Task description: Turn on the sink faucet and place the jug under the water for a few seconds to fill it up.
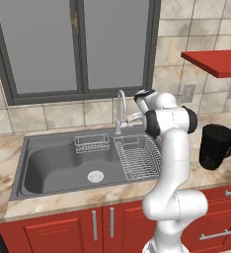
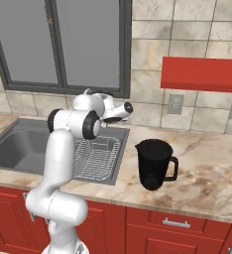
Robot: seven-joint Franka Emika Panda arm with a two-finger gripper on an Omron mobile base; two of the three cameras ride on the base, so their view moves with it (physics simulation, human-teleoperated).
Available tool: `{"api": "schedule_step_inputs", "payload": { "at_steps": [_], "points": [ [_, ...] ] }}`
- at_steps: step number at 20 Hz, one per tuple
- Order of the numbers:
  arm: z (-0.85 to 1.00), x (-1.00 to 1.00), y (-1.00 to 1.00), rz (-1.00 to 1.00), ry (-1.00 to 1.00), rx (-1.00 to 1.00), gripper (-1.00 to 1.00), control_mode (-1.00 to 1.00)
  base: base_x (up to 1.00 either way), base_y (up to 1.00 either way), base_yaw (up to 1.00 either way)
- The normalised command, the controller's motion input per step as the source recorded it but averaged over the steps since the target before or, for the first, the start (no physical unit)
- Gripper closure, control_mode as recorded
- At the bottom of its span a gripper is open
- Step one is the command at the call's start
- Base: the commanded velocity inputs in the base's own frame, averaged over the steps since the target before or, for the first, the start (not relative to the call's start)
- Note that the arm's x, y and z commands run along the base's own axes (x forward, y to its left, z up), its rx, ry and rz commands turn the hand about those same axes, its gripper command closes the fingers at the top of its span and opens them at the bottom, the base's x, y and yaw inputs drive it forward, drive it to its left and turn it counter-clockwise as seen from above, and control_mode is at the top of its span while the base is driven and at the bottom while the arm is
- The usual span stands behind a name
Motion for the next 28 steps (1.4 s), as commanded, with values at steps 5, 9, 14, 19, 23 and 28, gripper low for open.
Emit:
{"api": "schedule_step_inputs", "payload": {
  "at_steps": [5, 9, 14, 19, 23, 28],
  "points": [
    [-0.13, 0.17, 0.08, 0.0, 0.0, 0.0, -1.0, -1.0, 0.0, 0.0, 0.0],
    [-0.03, 0.26, 0.0, 0.0, 0.0, 0.01, -1.0, -1.0, 0.0, 0.0, 0.0],
    [0.0, 0.28, 0.0, 0.0, 0.0, 0.01, -1.0, -1.0, 0.0, 0.0, 0.0],
    [-0.02, 0.25, 0.05, 0.0, 0.0, 0.0, -1.0, -1.0, 0.0, 0.0, 0.0],
    [-0.09, 0.15, 0.11, -0.01, 0.0, 0.0, 1.0, -1.0, 0.0, 0.0, 0.0],
    [-0.02, 0.17, 0.09, -0.06, 0.0, 0.0, 1.0, -1.0, 0.0, 0.0, 0.0]
  ]
}}
